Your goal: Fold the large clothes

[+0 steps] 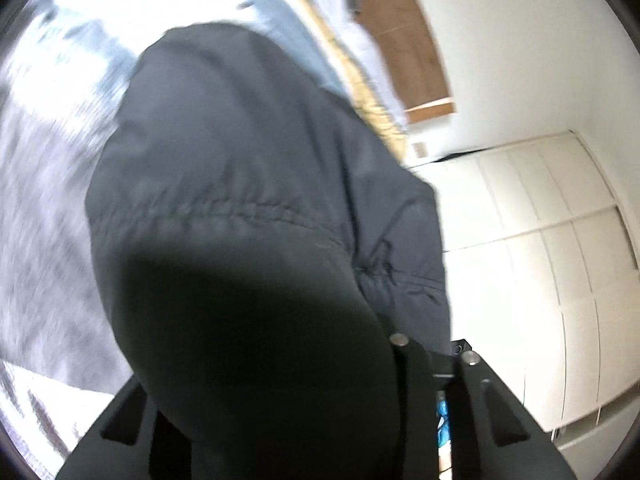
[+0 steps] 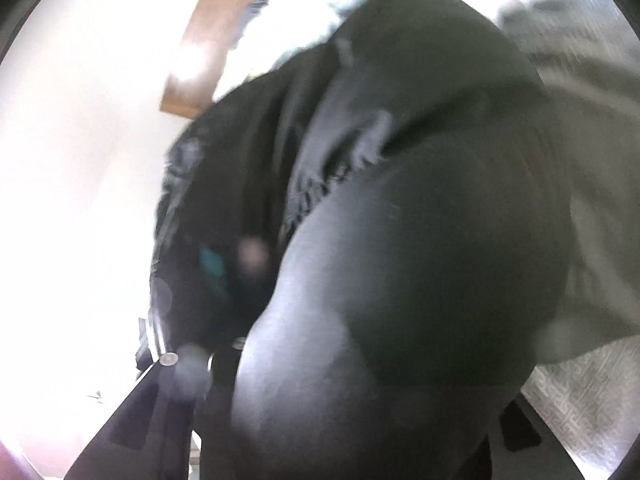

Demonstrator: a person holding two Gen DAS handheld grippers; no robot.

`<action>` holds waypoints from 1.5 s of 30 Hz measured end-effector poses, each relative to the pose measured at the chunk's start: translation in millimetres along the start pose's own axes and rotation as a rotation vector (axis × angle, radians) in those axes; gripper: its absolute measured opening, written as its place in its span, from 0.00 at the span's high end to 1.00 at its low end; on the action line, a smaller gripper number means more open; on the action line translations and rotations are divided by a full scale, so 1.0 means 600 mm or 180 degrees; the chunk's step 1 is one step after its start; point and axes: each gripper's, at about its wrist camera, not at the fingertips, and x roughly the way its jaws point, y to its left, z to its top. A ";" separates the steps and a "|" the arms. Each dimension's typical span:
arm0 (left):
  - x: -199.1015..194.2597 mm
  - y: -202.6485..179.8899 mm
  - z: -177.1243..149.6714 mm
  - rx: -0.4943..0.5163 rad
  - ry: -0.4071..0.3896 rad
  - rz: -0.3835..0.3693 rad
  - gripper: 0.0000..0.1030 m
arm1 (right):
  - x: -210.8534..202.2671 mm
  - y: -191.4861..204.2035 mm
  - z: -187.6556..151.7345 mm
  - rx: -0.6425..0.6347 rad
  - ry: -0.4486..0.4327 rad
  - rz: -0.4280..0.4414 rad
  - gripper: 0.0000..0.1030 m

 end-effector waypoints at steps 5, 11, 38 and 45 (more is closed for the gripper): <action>-0.044 -0.078 0.013 0.0262 -0.0091 -0.0124 0.76 | -0.044 0.096 0.006 -0.0372 -0.0174 0.0107 0.73; -0.141 -0.172 -0.012 0.0634 -0.0293 -0.0316 0.76 | -0.112 0.205 -0.022 -0.0877 -0.0276 0.0242 0.74; -0.263 0.055 -0.204 0.0071 -0.0106 0.0673 0.44 | -0.215 -0.052 -0.214 -0.0025 -0.0391 -0.1209 0.13; -0.420 0.011 -0.201 0.0330 -0.0460 0.1145 0.44 | -0.268 0.026 -0.199 -0.0130 -0.0807 -0.1664 0.13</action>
